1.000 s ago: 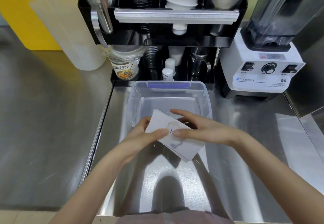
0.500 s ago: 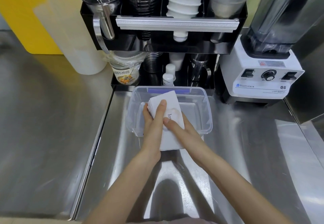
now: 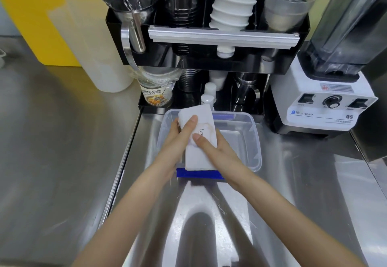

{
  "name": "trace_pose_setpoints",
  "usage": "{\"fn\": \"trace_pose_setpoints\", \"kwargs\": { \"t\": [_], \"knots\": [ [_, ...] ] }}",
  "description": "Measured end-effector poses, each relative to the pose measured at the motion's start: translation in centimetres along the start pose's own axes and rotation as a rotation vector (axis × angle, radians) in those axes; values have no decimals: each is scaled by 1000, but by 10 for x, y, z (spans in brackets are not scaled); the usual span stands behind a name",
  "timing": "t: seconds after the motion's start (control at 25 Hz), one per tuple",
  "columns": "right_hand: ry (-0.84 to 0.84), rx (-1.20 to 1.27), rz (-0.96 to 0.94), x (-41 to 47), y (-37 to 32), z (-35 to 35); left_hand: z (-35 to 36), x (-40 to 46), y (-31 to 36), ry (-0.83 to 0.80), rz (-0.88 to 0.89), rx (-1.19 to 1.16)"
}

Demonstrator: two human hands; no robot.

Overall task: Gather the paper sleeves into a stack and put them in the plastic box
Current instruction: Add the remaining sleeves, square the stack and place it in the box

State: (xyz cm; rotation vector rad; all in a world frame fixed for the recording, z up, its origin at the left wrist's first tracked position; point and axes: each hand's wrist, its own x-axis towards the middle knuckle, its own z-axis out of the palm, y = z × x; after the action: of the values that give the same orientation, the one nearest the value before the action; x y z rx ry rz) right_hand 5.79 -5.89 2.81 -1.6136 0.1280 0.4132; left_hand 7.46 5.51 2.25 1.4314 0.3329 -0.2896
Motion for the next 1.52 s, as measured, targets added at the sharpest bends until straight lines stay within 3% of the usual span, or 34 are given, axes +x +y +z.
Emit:
{"fn": "trace_pose_setpoints", "kwargs": {
  "t": [0.12, 0.28, 0.48, 0.6, 0.96, 1.52],
  "knots": [
    [48, 59, 66, 30, -3, -4, -22, 29, 4, 91, 92, 135],
    [74, 78, 189, 68, 10, -1, -49, 63, -20, 270, 64, 359],
    [69, 47, 318, 91, 36, 21, -53, 71, -45, 238, -104, 189],
    [78, 24, 349, 99, 43, 33, -51, 75, -53, 215, -87, 133],
    [50, -409, 447, 107, 45, 49, -49, 72, -51, 263, -11, 183],
    [-11, -110, 448, 110, 50, 50, -49, 71, -52, 217, 27, 198]
  ]
}}
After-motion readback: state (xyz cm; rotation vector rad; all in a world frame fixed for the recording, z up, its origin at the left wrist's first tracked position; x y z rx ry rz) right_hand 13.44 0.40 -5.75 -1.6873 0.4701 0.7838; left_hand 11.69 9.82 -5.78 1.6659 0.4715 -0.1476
